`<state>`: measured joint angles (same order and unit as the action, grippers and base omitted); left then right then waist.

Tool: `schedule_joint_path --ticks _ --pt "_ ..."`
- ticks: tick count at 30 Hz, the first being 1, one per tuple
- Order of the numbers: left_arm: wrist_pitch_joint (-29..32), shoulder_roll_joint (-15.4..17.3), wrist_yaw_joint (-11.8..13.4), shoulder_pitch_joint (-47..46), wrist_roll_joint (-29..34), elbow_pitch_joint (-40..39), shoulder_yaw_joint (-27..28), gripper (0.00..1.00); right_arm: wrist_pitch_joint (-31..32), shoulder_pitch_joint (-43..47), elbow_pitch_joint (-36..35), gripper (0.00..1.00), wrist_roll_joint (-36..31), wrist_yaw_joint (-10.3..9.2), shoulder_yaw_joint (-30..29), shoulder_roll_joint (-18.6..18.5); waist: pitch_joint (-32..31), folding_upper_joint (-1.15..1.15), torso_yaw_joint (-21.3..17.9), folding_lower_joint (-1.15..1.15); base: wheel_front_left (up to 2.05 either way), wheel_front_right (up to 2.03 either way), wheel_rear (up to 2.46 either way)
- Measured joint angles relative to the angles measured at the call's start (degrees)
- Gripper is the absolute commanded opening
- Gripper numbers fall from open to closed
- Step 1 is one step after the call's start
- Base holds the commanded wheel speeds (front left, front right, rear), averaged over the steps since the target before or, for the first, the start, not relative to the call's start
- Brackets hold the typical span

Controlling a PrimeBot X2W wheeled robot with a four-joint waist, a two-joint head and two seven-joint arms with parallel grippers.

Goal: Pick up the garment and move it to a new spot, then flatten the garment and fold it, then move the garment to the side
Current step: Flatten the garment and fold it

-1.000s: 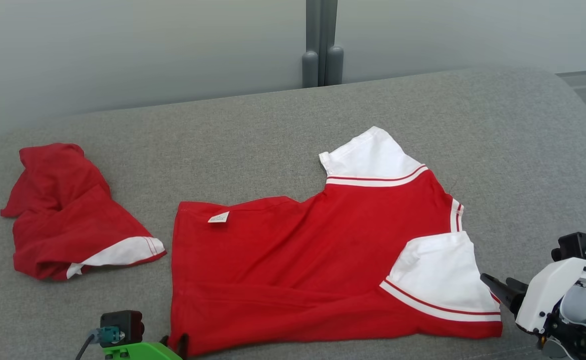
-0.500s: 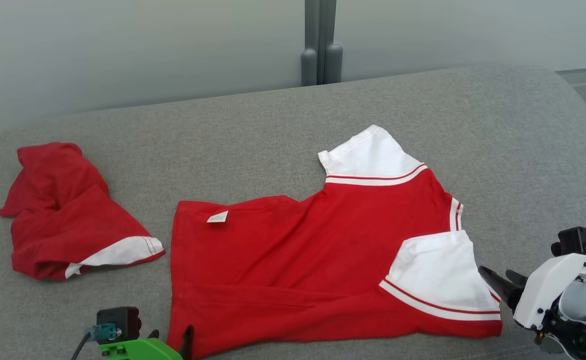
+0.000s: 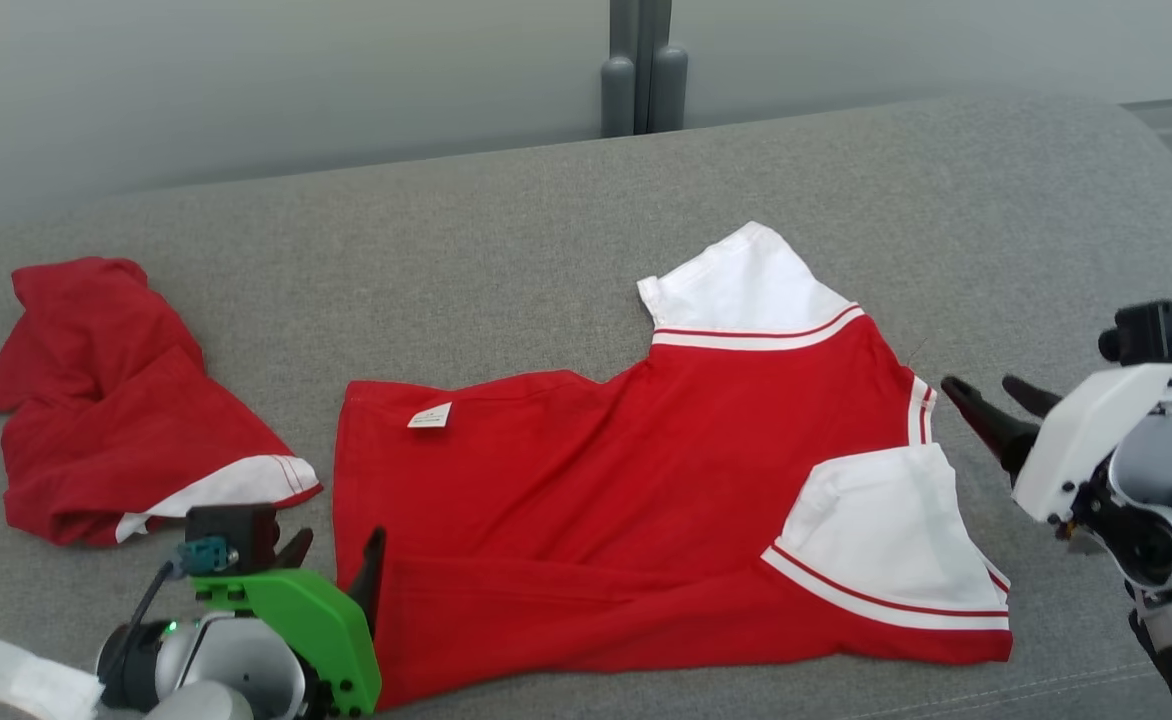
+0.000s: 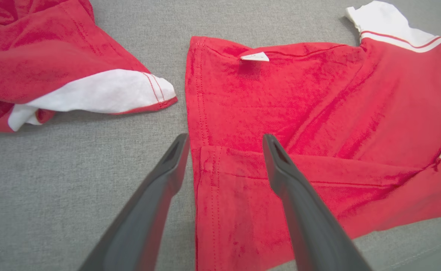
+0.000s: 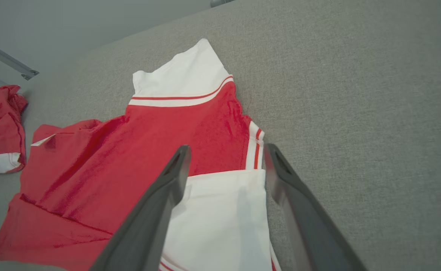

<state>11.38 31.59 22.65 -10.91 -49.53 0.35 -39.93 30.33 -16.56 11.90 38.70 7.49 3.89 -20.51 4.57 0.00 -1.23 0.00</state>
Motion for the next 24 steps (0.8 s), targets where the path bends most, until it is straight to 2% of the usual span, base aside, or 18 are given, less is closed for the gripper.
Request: schedule_joint_path --ticks 9,24 --pt "2.14 -1.69 -3.80 -11.60 3.19 3.21 -1.35 1.00 -1.77 -15.23 4.24 1.00 -2.93 0.00 3.78 0.82 5.91 0.00 0.83 0.00 0.00 0.00 0.00" --pt "2.08 -5.71 -9.13 -23.86 5.13 10.00 -2.53 1.00 -2.72 -36.94 19.80 1.00 -3.38 0.00 9.45 -1.88 17.19 0.00 4.29 0.00 0.00 0.00 0.00"
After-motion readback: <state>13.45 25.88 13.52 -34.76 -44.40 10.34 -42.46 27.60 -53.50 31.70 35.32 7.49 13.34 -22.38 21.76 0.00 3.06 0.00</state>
